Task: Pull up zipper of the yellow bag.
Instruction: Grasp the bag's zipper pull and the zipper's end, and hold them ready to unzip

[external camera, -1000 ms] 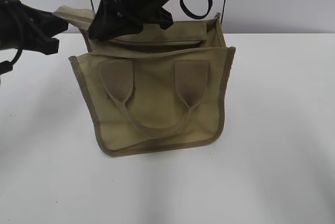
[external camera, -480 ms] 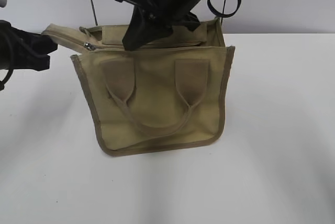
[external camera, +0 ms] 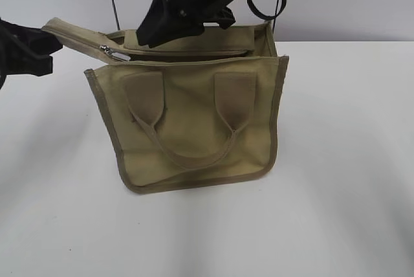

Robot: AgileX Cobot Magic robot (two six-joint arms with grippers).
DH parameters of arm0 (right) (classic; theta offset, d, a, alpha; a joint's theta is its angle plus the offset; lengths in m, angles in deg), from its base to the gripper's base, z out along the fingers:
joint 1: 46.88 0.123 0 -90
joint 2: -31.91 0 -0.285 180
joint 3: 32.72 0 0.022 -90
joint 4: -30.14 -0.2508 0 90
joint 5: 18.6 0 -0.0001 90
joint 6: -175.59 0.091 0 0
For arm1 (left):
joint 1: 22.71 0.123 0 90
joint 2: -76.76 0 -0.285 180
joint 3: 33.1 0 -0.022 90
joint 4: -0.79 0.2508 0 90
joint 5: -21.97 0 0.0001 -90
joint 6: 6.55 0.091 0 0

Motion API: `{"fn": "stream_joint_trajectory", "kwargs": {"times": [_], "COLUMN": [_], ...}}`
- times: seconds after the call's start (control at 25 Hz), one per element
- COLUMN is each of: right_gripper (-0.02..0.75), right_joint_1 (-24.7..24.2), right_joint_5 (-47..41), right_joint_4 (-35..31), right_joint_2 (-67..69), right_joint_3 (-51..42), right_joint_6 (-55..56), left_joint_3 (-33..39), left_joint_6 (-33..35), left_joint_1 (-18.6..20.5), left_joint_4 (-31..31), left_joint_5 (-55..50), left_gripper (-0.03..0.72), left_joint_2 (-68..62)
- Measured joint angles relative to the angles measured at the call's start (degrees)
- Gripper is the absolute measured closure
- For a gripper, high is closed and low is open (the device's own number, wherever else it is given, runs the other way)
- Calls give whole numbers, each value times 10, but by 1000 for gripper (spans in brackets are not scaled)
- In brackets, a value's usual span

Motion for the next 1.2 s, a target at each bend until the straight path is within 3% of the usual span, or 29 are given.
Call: {"fn": "stream_joint_trajectory", "kwargs": {"times": [0.16, 0.28, 0.88, 1.2], "right_gripper": [395, 325, 307, 398], "right_joint_1": [9, 10, 10, 10], "right_joint_5": [0, 5, 19, 18], "right_joint_4": [-40, -76, -164, -170], "right_joint_2": [21, 37, 69, 72], "right_joint_3": [0, 0, -1, -1], "right_joint_6": [-12, -35, -74, -76], "left_joint_3": [0, 0, 0, 0], "left_joint_6": [0, 0, 0, 0], "left_joint_1": [0, 0, 0, 0], "left_joint_4": [-12, -13, -15, -13], "left_joint_5": [18, 19, 25, 30], "left_gripper": [682, 682, 682, 682], "left_joint_2": [6, 6, 6, 6]}}
